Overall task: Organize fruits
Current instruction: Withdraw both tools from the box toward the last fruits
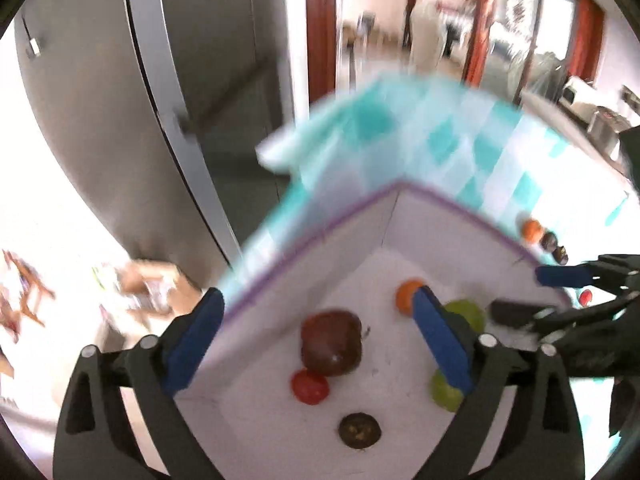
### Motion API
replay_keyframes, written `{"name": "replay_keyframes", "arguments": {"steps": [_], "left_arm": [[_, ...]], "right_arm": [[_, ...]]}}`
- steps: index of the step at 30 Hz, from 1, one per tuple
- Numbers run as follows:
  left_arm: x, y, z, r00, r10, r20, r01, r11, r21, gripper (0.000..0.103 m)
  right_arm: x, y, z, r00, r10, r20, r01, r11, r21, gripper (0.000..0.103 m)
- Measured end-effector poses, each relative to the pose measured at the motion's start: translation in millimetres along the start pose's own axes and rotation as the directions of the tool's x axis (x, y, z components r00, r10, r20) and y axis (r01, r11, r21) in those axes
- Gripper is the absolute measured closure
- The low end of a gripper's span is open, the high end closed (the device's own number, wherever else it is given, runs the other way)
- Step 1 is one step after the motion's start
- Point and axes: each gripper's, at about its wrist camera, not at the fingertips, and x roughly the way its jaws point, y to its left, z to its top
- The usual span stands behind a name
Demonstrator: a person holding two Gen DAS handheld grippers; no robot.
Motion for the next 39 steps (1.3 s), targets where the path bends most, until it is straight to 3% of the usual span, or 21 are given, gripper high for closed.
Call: {"name": "replay_keyframes", "arguments": {"steps": [4,9,10,13,19,23,26,28,31,35,39], "left_arm": [[-66.7,-17.2,-7.5,0.985,-0.041,0.167,0.027,0.996,0.087,0.002],[-108.4,-57.0,-31.1,0.966,-0.215,0.143,0.193,0.969,0.153,0.002],[-112.5,-69.3,-36.3,0.959,-0.251,0.131,0.229,0.96,0.164,0.002],[-120.4,-100.2,-58.1,0.934,-0.349,0.077,0.325,0.919,0.224,0.002],[-122.0,-171.7,-92.2,0.861,-0.505,-0.066,0.493,0.793,0.357,0.002],[-105.8,-201.6,-102.4,0.834,-0.534,-0.137,0.54,0.739,0.404,0.002],[-91.8,-226.9,-107.0,0.835,-0.522,-0.176,0.539,0.711,0.452,0.002],[-81.6,-240.6,-103.6,0.838,-0.513,-0.188,0.537,0.709,0.458,0.002],[-62.6,-257.4,-81.8,0.84,-0.509,-0.187,0.537,0.733,0.416,0.002],[-23.8,-277.8,-29.5,0.849,-0.498,-0.178,0.529,0.793,0.302,0.002],[31.3,-300.6,14.3,0.866,-0.446,-0.225,0.487,0.855,0.181,0.002]], "right_arm": [[-82.5,-32.7,-48.2,0.967,-0.047,0.251,0.008,0.988,0.155,0.016],[-117.0,-58.2,-118.4,0.922,-0.242,0.303,0.139,0.936,0.323,0.016],[-126.3,-65.0,-137.4,0.906,-0.295,0.303,0.174,0.913,0.369,0.016],[-139.7,-86.5,-176.3,0.887,-0.373,0.272,0.219,0.858,0.465,0.016],[-122.4,-132.9,-221.3,0.886,-0.449,0.117,0.288,0.73,0.619,0.017],[-109.2,-160.5,-239.5,0.891,-0.445,0.09,0.279,0.693,0.665,0.018],[-96.0,-180.5,-239.8,0.894,-0.439,0.089,0.273,0.691,0.669,0.018],[-88.1,-194.7,-234.5,0.896,-0.428,0.119,0.258,0.719,0.645,0.018],[-67.1,-222.8,-218.9,0.91,-0.388,0.147,0.228,0.765,0.602,0.019],[-36.0,-260.0,-189.7,0.924,-0.349,0.154,0.202,0.79,0.579,0.03],[-3.7,-294.5,-156.8,0.933,-0.32,0.162,0.182,0.811,0.556,0.041]]}}
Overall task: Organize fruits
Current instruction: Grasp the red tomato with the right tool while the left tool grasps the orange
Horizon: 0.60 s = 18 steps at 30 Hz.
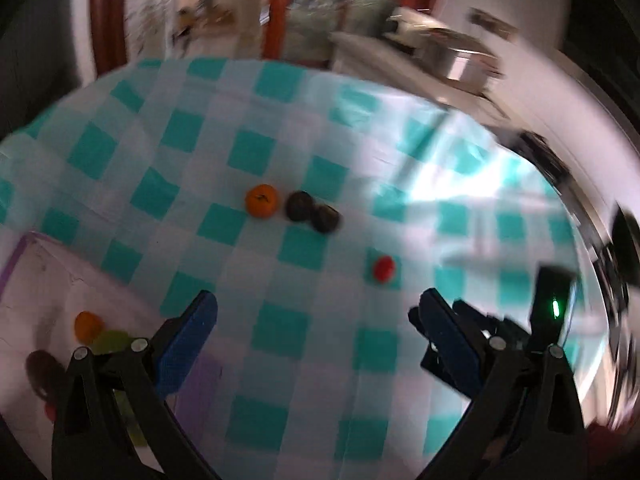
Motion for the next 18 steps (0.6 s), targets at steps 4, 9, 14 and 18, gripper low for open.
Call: {"name": "replay_keyframes", "arguments": {"steps": [4,9,14,18], "left_arm": [[52.0,6.8,26.8,0.995,0.077,-0.065,-0.081,0.995,-0.066,0.002],[106.8,7.7,40.6,0.974,0.209,-0.088,-0.212,0.977,-0.029,0.002],[150.2,24.7,54.5,0.948,0.294,-0.119,-0.303,0.95,-0.07,0.002],[174.5,35.5,62.0,0.939,0.32,-0.127,-0.327,0.944,-0.043,0.014]], "right_arm": [[42.7,-6.5,21.0,0.999,0.04,-0.036,-0.04,0.999,0.014,0.046],[76.0,-0.8,31.2,0.996,0.046,-0.072,-0.05,0.998,-0.046,0.053],[82.9,11.0,33.9,0.998,0.016,-0.054,-0.024,0.989,-0.147,0.071],[81.8,15.9,25.8,0.999,0.025,-0.023,-0.028,0.985,-0.169,0.072]]}}
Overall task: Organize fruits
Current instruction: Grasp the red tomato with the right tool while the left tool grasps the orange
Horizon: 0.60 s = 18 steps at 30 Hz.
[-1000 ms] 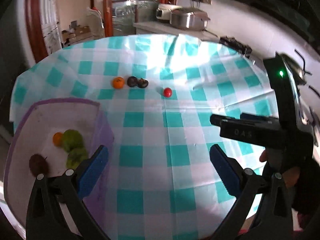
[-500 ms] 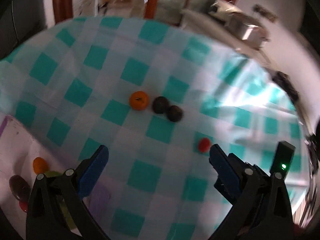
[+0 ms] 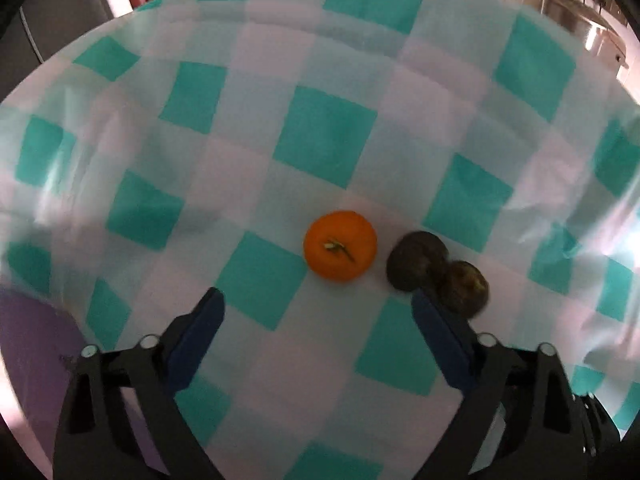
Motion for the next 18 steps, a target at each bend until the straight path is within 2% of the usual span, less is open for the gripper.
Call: {"name": "replay_keyframes", "arguments": {"steps": [5,12,13,15,18], "left_arm": [[22.6,7.0,1.9,1.0,-0.004,-0.018,0.004,1.0,0.015,0.028],[44.1,12.4,13.1,1.0,-0.013,0.012,0.012,0.999,0.03,0.033],[44.8,13.7,14.1,0.999,-0.027,0.019,0.027,0.999,0.033,0.038],[43.4,13.0,13.6,0.998,-0.056,0.03,0.055,0.997,0.052,0.056],[36.0,12.2,7.6,0.997,-0.075,0.03,0.073,0.995,0.067,0.059]], "right_arm": [[1.1,-6.7,-3.9,0.999,0.045,0.025,-0.046,0.998,0.032,0.071],[-0.7,-7.0,-12.4,0.997,0.056,0.049,-0.057,0.998,0.026,0.071],[-0.7,-6.5,-13.6,0.997,0.055,0.052,-0.057,0.998,0.025,0.071],[-1.4,-6.9,-13.6,0.997,0.051,0.058,-0.052,0.998,0.021,0.071],[-2.7,-6.4,-16.7,0.997,0.039,0.064,-0.04,0.999,0.013,0.072]]}}
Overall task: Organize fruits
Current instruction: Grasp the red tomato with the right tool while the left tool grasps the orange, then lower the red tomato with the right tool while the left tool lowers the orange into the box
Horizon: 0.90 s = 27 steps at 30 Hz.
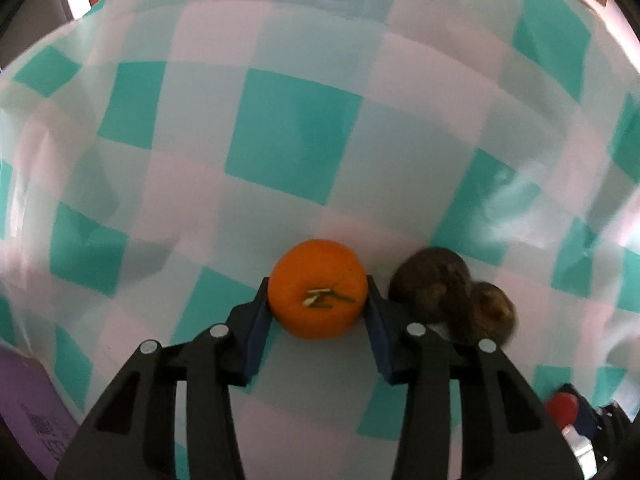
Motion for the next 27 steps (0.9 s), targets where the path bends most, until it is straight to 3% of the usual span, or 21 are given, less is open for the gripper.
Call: {"name": "replay_keyframes", "arguments": {"steps": [7,16,19,21,27], "left_arm": [[-61.9,-0.6,-29.0,0.996,-0.067,0.053,0.068,0.997,-0.021,0.06],[-167.7,-20.8,-110.4,0.974,-0.216,0.069,0.212,0.975,0.065,0.06],[-217.1,-12.2,-146.6,0.961,-0.261,0.089,0.252,0.962,0.101,0.06],[-228.5,-16.4,-166.8,0.956,-0.276,0.104,0.264,0.958,0.115,0.06],[-292.3,20.6,-222.9,0.943,-0.289,0.167,0.265,0.952,0.154,0.06]], "right_arm": [[-10.2,-6.5,-3.7,0.999,-0.001,-0.041,0.004,0.998,0.066,0.072],[-74.1,10.0,-49.0,0.996,-0.031,-0.087,0.038,0.996,0.08,0.072],[-109.2,26.1,-65.9,0.996,-0.038,-0.074,0.045,0.995,0.092,0.072],[-128.3,38.2,-73.9,0.998,-0.031,-0.062,0.037,0.994,0.1,0.072],[-177.5,87.5,-97.1,1.0,-0.001,-0.027,0.004,0.995,0.102,0.072]]}}
